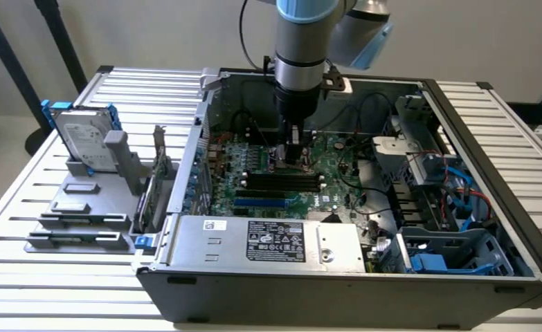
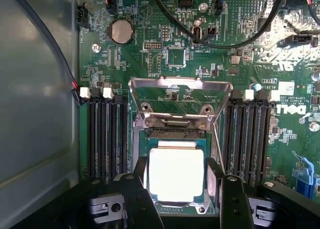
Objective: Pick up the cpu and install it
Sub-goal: 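Place the cpu into insertion slot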
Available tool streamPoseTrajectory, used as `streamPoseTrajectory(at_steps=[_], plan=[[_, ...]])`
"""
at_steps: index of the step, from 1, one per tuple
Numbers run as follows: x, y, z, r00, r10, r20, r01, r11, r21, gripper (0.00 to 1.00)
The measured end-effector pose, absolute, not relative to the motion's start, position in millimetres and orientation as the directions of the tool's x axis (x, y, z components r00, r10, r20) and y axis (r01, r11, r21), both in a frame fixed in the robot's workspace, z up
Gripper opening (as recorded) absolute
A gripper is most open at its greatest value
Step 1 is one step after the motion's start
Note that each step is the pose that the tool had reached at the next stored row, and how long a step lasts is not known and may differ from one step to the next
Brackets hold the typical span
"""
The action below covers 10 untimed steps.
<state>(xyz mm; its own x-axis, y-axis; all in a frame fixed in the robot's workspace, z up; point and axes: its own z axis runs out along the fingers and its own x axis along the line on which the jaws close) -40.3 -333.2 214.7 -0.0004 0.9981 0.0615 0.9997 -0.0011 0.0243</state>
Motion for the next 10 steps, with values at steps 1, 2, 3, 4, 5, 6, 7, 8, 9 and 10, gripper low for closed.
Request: streamPoseTrajectory(at_steps=[1, 2, 3, 4, 5, 6, 7, 8, 9, 10], plan=[[-40.8, -333.2, 213.7, 0.0, 0.998, 0.061, 1.0, -0.001, 0.025, 0.55], [-41.1, -333.2, 212.5, 0.0, 0.998, 0.061, 1.0, -0.001, 0.026, 0.55], [-41.2, -333.2, 211.4, -0.001, 0.998, 0.061, 1.0, -0.001, 0.027, 0.55], [-41.2, -333.2, 210.4, -0.001, 0.998, 0.061, 1.0, -0.001, 0.028, 0.55], [-41.2, -333.2, 209.4, -0.001, 0.998, 0.061, 1.0, -0.001, 0.029, 0.55], [-41.2, -333.2, 208.4, -0.001, 0.998, 0.061, 1.0, -0.001, 0.03, 0.55], [-41.3, -333.2, 207.5, -0.001, 0.998, 0.061, 1.0, -0.001, 0.03, 0.55], [-41.3, -333.2, 206.7, -0.001, 0.998, 0.061, 1.0, -0.001, 0.03, 0.55], [-41.3, -333.2, 206.0, -0.001, 0.998, 0.061, 1.0, -0.001, 0.031, 0.55], [-41.3, -333.2, 205.5, -0.001, 0.998, 0.06, 1.0, -0.001, 0.031, 0.55]])
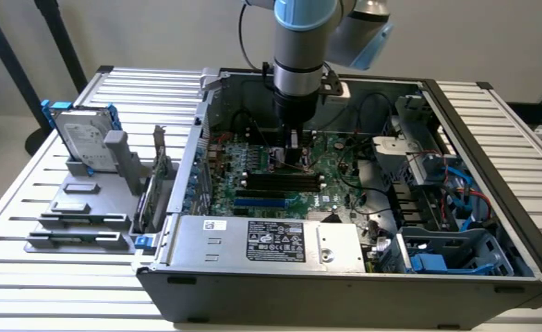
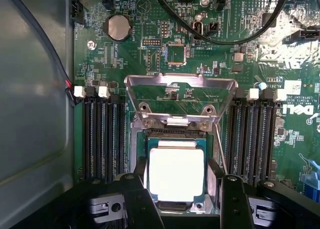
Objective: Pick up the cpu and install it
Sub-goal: 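Place the cpu into insertion slot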
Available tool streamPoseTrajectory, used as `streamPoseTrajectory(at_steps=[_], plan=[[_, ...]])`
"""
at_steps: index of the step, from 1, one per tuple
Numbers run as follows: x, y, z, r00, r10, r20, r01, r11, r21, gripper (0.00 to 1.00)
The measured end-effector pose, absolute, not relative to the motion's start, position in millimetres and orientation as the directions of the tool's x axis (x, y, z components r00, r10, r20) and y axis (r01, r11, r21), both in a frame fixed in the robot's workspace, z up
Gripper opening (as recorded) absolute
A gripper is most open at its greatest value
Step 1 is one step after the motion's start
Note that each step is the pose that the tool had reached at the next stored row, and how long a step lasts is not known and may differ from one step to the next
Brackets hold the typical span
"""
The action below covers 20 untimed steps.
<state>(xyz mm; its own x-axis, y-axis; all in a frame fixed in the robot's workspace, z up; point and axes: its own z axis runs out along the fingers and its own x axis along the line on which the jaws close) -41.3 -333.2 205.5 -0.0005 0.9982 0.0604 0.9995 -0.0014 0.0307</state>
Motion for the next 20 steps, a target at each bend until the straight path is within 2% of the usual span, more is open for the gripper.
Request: streamPoseTrajectory(at_steps=[20], plan=[[-41.3, -331.8, 201.7, 0.026, 0.998, 0.055, 0.999, -0.027, 0.031, 0.55]])
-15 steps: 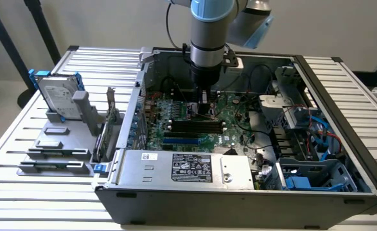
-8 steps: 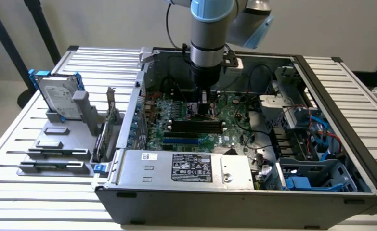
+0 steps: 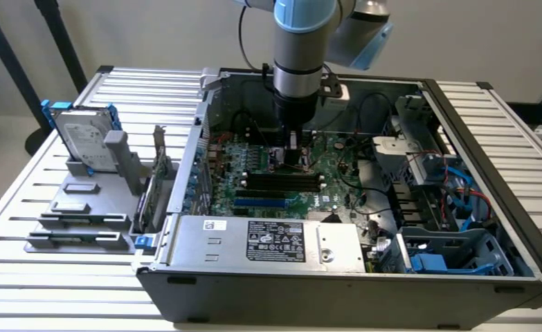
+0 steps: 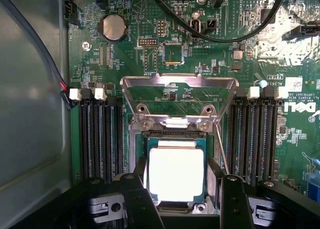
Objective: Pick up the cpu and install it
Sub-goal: 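Place the cpu into insertion slot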
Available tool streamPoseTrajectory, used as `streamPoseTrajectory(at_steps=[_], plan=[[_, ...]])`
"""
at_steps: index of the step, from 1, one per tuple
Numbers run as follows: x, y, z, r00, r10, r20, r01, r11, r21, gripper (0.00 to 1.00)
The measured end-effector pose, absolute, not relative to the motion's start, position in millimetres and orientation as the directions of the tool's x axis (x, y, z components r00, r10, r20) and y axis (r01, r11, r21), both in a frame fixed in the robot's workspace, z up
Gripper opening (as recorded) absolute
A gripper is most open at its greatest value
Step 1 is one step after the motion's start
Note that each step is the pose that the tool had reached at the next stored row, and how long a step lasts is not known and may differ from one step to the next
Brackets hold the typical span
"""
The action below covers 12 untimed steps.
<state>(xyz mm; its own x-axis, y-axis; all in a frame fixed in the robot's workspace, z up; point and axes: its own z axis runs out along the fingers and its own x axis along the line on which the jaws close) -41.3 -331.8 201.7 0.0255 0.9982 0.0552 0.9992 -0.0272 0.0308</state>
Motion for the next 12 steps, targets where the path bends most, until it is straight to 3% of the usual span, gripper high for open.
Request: streamPoseTrajectory(at_steps=[12], plan=[[-41.1, -331.1, 200.2, 0.031, 0.998, 0.049, 0.999, -0.032, 0.031, 0.55]])
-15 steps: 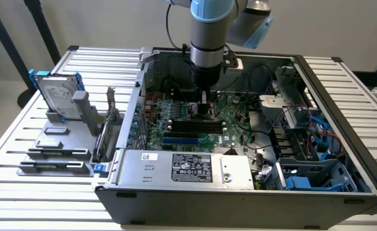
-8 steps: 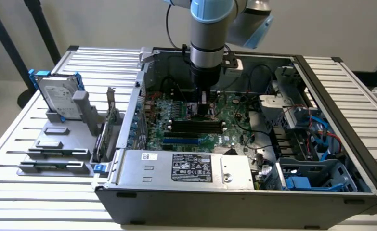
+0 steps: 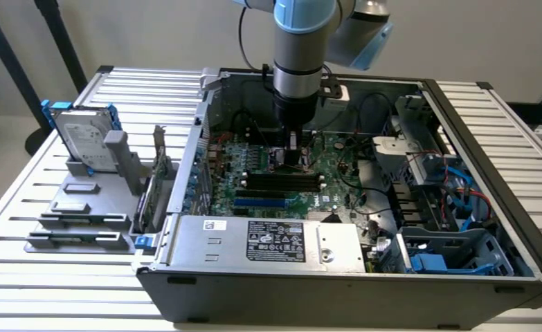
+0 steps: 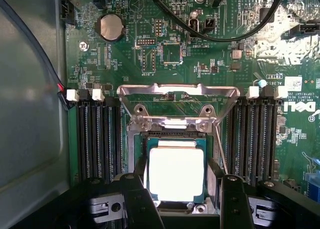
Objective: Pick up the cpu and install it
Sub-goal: 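Place the cpu into insertion slot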
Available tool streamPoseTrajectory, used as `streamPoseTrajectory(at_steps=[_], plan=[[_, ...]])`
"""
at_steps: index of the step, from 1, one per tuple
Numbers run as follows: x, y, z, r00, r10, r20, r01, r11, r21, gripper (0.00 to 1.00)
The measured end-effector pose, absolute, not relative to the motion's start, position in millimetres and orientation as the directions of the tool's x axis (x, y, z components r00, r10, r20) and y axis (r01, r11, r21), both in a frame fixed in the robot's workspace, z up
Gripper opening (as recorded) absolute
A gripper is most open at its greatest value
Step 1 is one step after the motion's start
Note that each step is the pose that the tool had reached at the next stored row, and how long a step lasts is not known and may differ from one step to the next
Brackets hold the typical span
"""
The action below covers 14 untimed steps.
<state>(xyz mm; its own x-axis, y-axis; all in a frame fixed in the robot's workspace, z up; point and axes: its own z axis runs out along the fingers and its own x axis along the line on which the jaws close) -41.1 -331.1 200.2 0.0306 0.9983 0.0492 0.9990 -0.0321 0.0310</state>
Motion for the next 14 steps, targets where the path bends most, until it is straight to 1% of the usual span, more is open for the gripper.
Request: streamPoseTrajectory(at_steps=[14], plan=[[-40.3, -328.3, 197.4, 0.031, 0.999, 0.04, 0.999, -0.032, 0.031, 0.55]])
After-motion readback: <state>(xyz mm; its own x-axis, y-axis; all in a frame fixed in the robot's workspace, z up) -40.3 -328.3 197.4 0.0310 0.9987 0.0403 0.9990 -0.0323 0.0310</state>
